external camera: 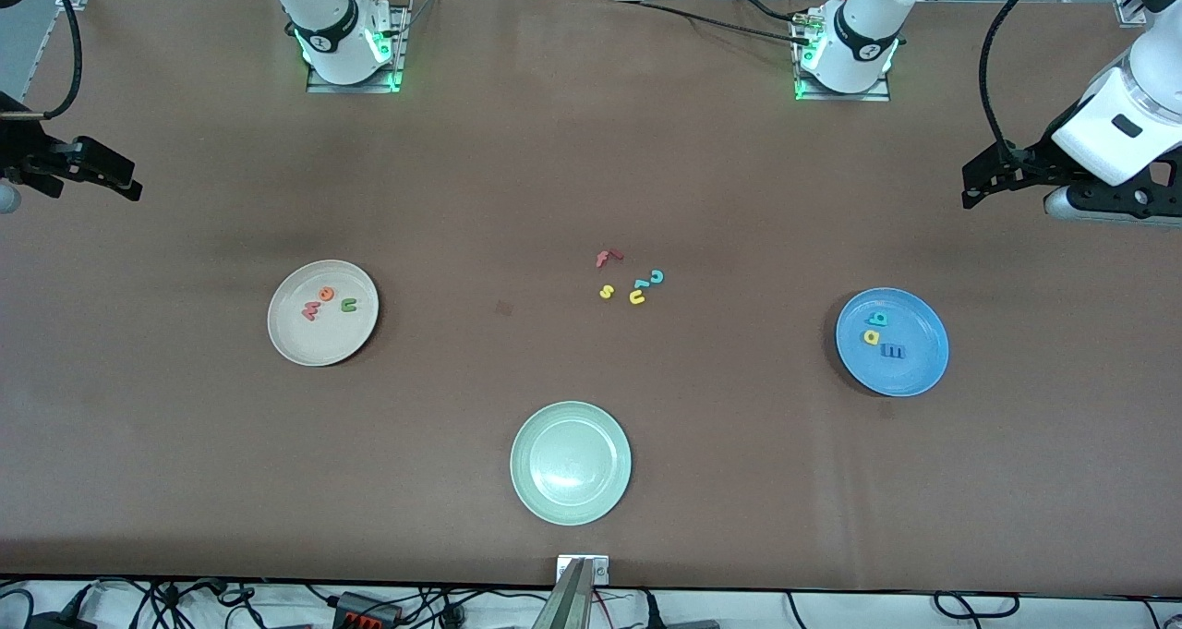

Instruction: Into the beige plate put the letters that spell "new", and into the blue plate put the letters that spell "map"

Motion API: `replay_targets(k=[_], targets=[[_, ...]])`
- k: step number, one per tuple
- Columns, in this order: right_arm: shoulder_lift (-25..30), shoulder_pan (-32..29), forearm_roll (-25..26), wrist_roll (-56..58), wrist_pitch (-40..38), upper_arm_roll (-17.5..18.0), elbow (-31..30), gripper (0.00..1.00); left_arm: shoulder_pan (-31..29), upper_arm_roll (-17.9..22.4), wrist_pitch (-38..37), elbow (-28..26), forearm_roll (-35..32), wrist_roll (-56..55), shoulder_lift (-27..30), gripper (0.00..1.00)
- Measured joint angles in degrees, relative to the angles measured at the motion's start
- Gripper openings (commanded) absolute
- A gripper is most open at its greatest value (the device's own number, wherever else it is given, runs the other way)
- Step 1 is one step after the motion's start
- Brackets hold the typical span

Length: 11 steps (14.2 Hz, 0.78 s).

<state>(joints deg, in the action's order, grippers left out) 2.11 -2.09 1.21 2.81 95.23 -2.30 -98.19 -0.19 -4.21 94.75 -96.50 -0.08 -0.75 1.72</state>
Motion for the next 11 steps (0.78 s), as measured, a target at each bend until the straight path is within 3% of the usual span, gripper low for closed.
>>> replay_targets(k=[11], targets=[[0.1, 0.0, 0.0, 0.0, -0.1, 0.0, 0.3, 1.0, 0.0, 0.0, 0.0, 0.0, 0.0, 0.0, 0.0, 1.0]])
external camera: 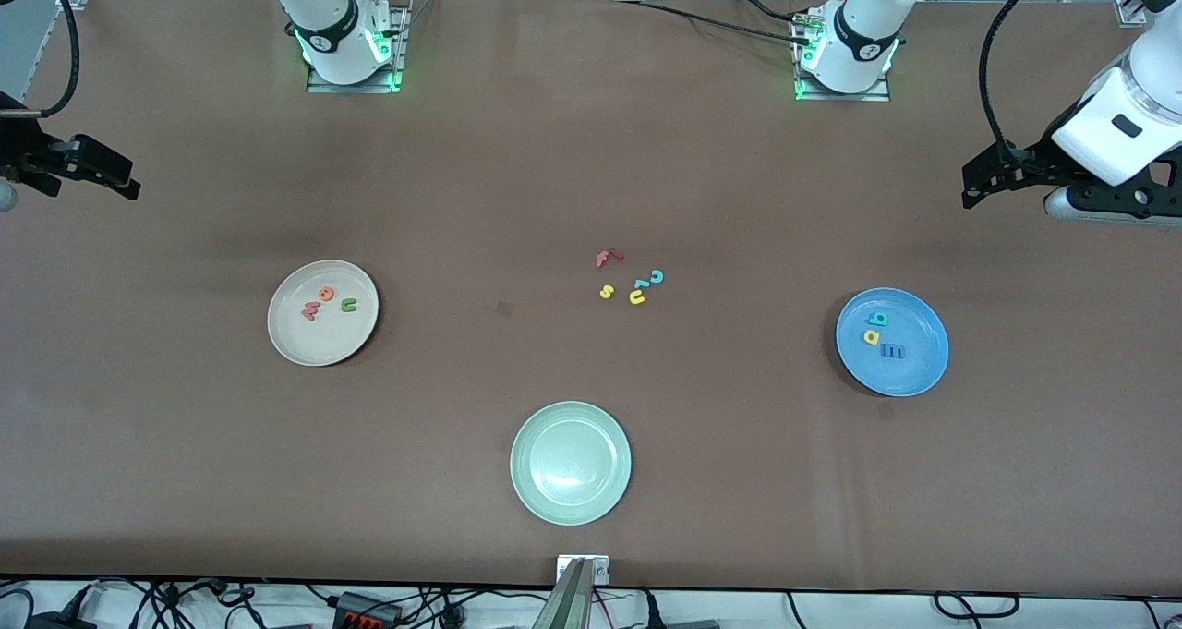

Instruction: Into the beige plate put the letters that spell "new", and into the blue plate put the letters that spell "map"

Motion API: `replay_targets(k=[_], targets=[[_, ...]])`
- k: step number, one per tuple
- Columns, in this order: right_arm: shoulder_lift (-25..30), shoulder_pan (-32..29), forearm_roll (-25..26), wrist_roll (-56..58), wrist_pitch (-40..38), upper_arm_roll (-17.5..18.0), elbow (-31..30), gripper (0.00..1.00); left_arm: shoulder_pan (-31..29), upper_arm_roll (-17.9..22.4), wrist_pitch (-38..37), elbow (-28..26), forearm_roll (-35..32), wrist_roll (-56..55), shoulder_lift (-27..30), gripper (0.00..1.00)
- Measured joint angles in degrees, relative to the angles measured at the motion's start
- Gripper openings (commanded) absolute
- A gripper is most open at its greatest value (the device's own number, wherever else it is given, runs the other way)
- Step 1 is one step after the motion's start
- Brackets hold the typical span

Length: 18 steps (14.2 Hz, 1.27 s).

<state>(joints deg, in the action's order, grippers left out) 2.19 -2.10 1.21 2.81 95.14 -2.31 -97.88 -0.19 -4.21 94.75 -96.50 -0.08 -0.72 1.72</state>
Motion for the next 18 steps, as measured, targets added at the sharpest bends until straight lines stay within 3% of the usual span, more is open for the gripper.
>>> replay_targets(k=[18], targets=[[-0.3, -0.1, 0.0, 0.0, 1.1, -0.2, -0.3, 1.0, 0.0, -0.1, -0.2, 0.0, 0.0, 0.0, 0.0, 1.0]])
